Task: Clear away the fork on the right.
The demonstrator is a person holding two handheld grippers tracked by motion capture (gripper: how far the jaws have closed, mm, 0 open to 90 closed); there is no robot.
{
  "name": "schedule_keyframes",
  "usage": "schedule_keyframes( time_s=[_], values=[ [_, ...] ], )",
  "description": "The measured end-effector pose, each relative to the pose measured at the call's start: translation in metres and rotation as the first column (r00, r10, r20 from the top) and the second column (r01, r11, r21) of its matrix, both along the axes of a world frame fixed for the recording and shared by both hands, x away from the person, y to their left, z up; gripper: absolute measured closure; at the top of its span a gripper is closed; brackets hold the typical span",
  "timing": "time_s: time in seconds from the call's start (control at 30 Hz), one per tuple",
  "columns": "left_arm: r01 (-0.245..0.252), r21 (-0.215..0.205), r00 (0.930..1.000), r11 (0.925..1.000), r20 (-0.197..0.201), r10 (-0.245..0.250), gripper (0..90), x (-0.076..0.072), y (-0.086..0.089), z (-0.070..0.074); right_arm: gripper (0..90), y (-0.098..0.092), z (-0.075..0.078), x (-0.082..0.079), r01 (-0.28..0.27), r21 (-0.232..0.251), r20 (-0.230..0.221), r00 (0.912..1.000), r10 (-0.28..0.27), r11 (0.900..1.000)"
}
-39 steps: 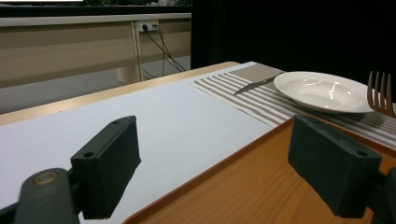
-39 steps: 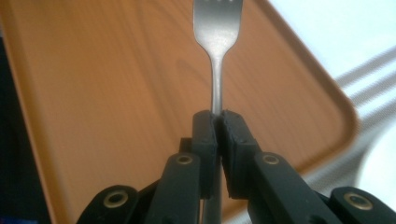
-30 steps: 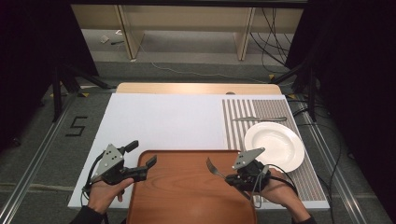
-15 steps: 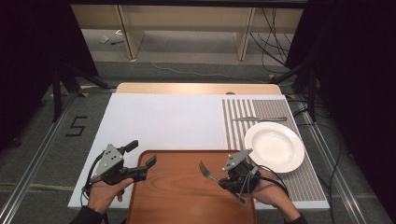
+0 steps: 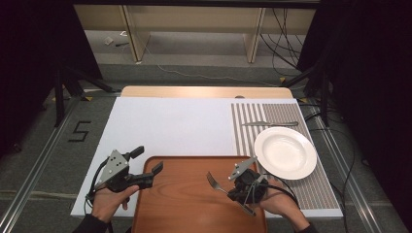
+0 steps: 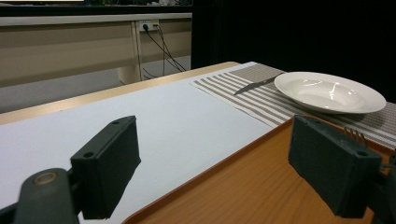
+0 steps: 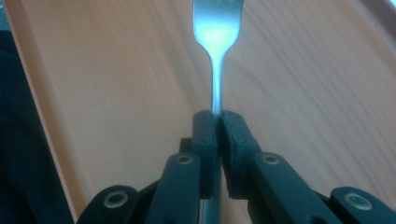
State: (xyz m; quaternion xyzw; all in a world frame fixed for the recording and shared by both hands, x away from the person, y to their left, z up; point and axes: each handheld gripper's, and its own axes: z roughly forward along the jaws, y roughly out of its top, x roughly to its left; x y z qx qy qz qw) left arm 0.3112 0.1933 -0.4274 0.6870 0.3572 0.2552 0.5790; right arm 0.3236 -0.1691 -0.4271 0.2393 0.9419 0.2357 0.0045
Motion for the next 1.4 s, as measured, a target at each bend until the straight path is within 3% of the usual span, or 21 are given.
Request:
schedule_keyframes(
  time_s=[0.7, 1.1, 1.13, 1.2, 1.23, 1.3, 1.37, 1.4],
  values=[
    [0.002, 0.000, 1.0000, 1.0000, -0.002, -0.002, 16.1, 0.000, 0.000, 0.000, 84.9, 0.003, -0.017, 0.001, -0.018, -0.079, -0.079, 0.9968, 0.012, 0.997],
    [0.002, 0.003, 1.0000, 1.0000, -0.004, -0.002, 16.1, 0.000, 0.000, -0.001, 81.0, 0.005, -0.026, 0.000, -0.025, -0.137, -0.091, 0.9957, 0.013, 0.990],
    [0.001, 0.000, 1.0000, 1.0000, -0.003, -0.001, 16.1, 0.000, 0.000, 0.000, 72.4, 0.007, -0.026, -0.002, -0.040, -0.140, -0.074, 0.9968, 0.029, 0.989],
    [0.001, -0.001, 1.0000, 1.0000, -0.002, -0.001, 16.1, 0.000, 0.000, 0.000, 68.3, 0.009, -0.022, -0.004, -0.062, -0.118, -0.050, 0.9971, 0.057, 0.991],
    [0.001, 0.000, 1.0000, 1.0000, -0.003, -0.001, 16.1, 0.000, 0.000, 0.000, 68.3, 0.009, -0.022, -0.004, -0.062, -0.118, -0.050, 0.9971, 0.057, 0.991],
    [-0.001, -0.001, 1.0000, 1.0000, -0.002, 0.001, 16.1, 0.000, 0.000, 0.000, 66.3, 0.014, -0.018, -0.008, -0.089, -0.072, 0.000, 0.9960, 0.089, 0.993],
    [-0.001, -0.001, 1.0000, 1.0000, -0.002, 0.001, 16.1, 0.000, 0.000, 0.000, 66.9, 0.015, -0.018, -0.008, -0.094, -0.068, 0.008, 0.9955, 0.095, 0.993],
    [0.000, 0.001, 1.0000, 1.0000, -0.002, 0.000, 16.1, 0.000, 0.000, -0.001, 70.2, 0.020, -0.017, -0.011, -0.109, -0.067, 0.038, 0.9930, 0.112, 0.992]
  ],
)
